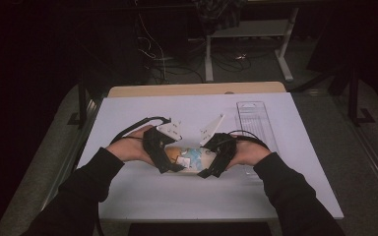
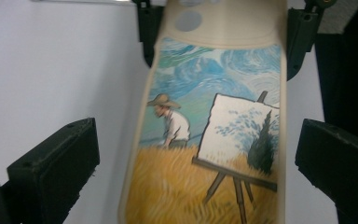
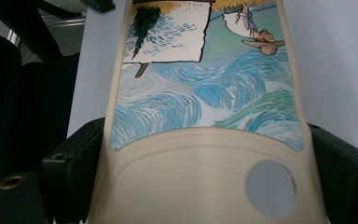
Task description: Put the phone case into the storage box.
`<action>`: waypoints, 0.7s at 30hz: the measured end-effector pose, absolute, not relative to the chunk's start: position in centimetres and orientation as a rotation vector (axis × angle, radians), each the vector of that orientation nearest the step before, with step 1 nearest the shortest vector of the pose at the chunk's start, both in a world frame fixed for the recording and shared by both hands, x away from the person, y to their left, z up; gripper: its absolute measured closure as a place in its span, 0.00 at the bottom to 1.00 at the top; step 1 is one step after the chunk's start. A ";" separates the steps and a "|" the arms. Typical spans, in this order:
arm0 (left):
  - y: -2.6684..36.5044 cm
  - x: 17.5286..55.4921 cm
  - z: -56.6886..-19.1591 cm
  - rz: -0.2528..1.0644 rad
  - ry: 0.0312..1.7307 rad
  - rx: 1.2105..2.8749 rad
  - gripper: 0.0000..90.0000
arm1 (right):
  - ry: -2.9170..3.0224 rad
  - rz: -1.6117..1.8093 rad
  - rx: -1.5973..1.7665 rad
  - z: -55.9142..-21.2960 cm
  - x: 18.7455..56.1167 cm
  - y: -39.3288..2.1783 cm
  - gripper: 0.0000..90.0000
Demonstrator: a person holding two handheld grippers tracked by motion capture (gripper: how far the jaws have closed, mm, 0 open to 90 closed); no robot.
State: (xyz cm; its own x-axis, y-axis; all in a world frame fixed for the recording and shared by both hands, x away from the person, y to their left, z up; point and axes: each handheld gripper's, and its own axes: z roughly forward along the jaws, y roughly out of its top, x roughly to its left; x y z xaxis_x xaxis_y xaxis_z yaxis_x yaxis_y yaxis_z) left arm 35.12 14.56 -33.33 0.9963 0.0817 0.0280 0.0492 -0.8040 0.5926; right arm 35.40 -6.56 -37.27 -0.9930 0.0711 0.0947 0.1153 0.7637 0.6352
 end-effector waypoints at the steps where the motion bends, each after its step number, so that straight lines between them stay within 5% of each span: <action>1: 14.8 35.1 -33.3 0.065 0.117 2.496 0.00 | -2.896 -1.047 -0.156 -37.3 35.5 -6.7 0.10; 21: 18.6 34.8 -34.1 0.246 0.415 2.367 0.00 | -2.923 -1.085 -0.408 -37.0 36.3 -9.4 0.10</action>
State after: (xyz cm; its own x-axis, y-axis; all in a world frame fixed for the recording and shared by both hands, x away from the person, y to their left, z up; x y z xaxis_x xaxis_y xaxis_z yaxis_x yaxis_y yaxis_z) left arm 34.77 18.56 -34.14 0.9302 0.3620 0.0605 0.2268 -0.6965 0.6808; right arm 36.33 -9.39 -37.05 -0.9663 0.2422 0.0869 0.2402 0.7280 0.6421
